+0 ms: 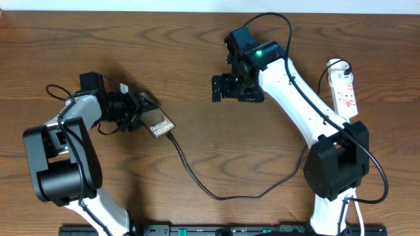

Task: Plug charger to phone and switch on socket
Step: 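Lower the phone flat onto the table with the left gripper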

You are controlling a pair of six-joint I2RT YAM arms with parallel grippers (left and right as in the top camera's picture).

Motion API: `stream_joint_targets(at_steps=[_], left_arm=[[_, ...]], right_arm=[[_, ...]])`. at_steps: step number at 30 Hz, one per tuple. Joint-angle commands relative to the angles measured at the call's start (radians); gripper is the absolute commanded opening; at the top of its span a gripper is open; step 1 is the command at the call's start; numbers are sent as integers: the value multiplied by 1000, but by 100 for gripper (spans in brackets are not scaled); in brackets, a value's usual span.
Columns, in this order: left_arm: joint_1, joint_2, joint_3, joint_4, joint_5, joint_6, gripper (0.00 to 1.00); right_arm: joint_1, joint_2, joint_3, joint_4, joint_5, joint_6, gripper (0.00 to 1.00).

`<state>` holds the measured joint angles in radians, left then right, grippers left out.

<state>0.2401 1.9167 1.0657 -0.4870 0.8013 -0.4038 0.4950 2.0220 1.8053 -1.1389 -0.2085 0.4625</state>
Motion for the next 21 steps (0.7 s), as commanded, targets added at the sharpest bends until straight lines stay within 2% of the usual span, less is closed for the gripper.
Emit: stream_joint_targets(at_steps=[1,21], left_arm=[[-1,15,-10,-34,-109,2,63],[-1,15,-10,-213,-359,2,65]], right_arm=[[4,-4,10,-2,8,-4,95],[13,-4,10,-2,8,-4,95]])
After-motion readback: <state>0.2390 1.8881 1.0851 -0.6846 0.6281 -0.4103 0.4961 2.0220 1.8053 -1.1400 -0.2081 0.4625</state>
